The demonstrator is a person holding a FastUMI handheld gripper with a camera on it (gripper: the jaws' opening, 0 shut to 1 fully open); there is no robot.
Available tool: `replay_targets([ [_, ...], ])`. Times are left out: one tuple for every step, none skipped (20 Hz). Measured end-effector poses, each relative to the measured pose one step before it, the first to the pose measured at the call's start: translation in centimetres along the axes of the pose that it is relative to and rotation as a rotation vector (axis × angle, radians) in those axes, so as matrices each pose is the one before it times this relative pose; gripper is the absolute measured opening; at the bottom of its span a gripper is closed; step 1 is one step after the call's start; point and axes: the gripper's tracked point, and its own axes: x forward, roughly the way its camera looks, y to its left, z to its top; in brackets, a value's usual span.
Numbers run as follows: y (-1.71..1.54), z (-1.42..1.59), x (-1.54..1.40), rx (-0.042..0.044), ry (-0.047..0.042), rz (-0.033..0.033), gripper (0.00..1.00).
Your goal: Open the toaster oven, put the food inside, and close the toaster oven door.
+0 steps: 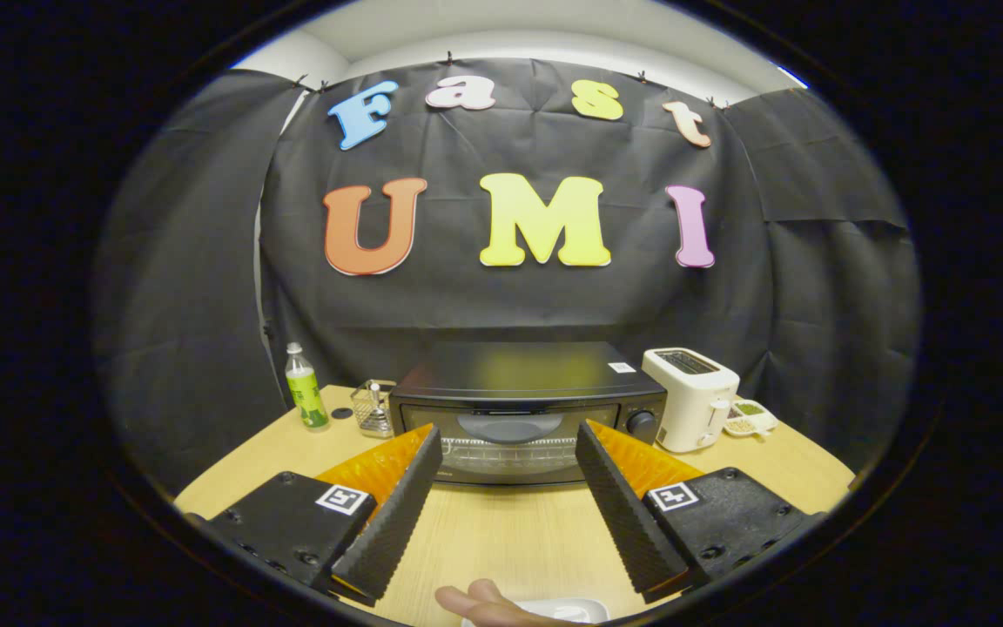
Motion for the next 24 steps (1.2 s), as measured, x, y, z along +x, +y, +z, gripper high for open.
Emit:
replay_targets([
  [-0.486,0.749,-1.013,0.01624,0.00165,-0.0055,1.0],
  [-0.016,0.973,-0.728,0.01467,-0.00554,0.00956,1.0],
  [0.171,1.043,-0.845,0.0047,-0.01178,0.01707,1.0],
  [0.091,1.12,-0.741,-0.00689,-0.01751,0.01412,1.0],
  [-0.603,0.638,-0.597,-0.01805,-0.01378,-0.00329,1.0],
  [-0.715,0.492,-0.746,-0.0206,-0.00804,-0.0108,1.0],
  [-0.249,0.431,-0.628,-0.01487,-0.0057,-0.00606,1.0],
  [-0.089,0.437,-0.736,-0.01609,-0.00592,0.00437,1.0],
  [0.055,0.834,-0.44,-0.02223,-0.01593,0.00286,1.0],
  [-0.281,0.939,-0.373,-0.02625,-0.02377,-0.00585,1.0],
  [-0.545,0.727,-0.327,-0.01988,-0.02033,-0.0137,1.0],
  [-0.291,0.726,-0.39,-0.01166,-0.01917,-0.01101,1.0],
  [0.049,0.364,-0.431,-0.00049,-0.00987,-0.00242,1.0],
  [0.197,-0.09,-0.722,0.00715,0.00123,0.01236,1.0],
  [0.252,-0.348,-0.747,0.01825,-0.00194,0.01915,1.0],
  [0.025,-0.319,-0.842,0.01711,-0.01301,0.00878,1.0],
  [-0.624,-0.562,-0.552,0.00922,-0.00835,-0.00541,1.0],
  [-0.602,-0.44,-0.478,0.00521,-0.01396,-0.02242,1.0],
  [-0.435,-0.518,-0.21,-0.01341,-0.00174,-0.01316,1.0],
  [-0.199,-0.656,-0.373,-0.02193,0.00655,-0.01153,1.0],
  [0.163,-0.501,-0.171,-0.01728,0.00206,-0.00945,1.0],
  [0.281,-0.316,-0.176,-0.01131,0.0064,0.00188,1.0],
  [0.443,-0.241,-0.202,-0.00096,0.00567,0.0087,1.0],
  [0.193,0.246,-0.185,0.01713,-0.00483,0.00061,1.0],
])
